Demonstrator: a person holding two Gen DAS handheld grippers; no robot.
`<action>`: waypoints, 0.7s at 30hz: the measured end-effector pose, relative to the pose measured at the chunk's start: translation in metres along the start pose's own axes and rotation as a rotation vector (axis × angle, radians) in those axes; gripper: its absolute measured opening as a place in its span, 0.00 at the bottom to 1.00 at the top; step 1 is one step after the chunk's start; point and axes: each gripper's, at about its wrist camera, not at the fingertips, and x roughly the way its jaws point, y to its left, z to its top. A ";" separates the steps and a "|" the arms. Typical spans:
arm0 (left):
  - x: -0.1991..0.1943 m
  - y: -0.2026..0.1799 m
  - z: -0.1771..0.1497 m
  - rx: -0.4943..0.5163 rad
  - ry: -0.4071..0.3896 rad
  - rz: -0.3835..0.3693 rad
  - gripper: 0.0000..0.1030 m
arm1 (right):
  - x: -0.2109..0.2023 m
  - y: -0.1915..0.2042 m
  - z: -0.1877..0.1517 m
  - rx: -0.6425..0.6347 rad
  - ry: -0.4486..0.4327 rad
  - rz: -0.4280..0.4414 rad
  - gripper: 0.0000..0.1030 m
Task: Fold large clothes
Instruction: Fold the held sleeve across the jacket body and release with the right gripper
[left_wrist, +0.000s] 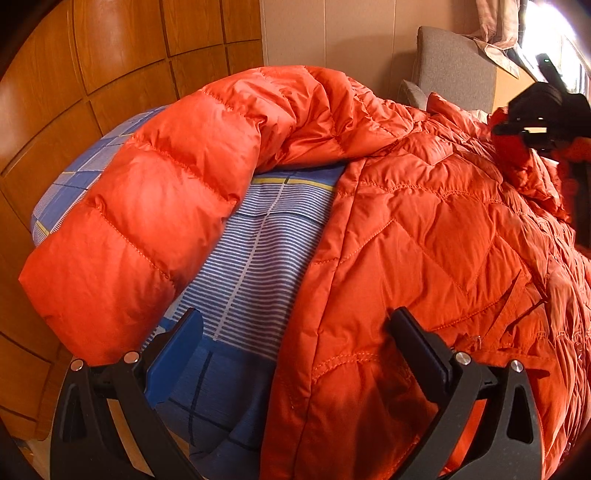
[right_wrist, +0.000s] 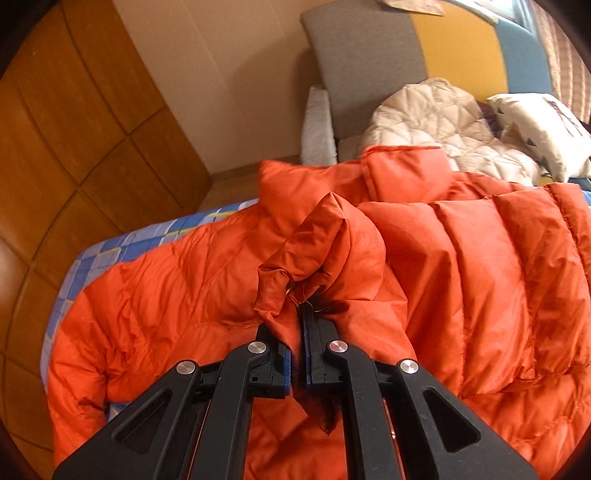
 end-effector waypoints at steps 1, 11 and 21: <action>0.000 0.000 0.000 -0.001 0.002 -0.002 0.98 | 0.003 0.002 -0.001 -0.002 0.003 0.007 0.05; 0.002 0.001 -0.001 -0.013 0.005 -0.005 0.98 | 0.036 0.021 -0.024 -0.125 0.058 -0.016 0.10; -0.003 -0.001 0.004 -0.002 0.016 0.017 0.98 | -0.070 0.011 -0.041 -0.291 -0.095 0.165 0.79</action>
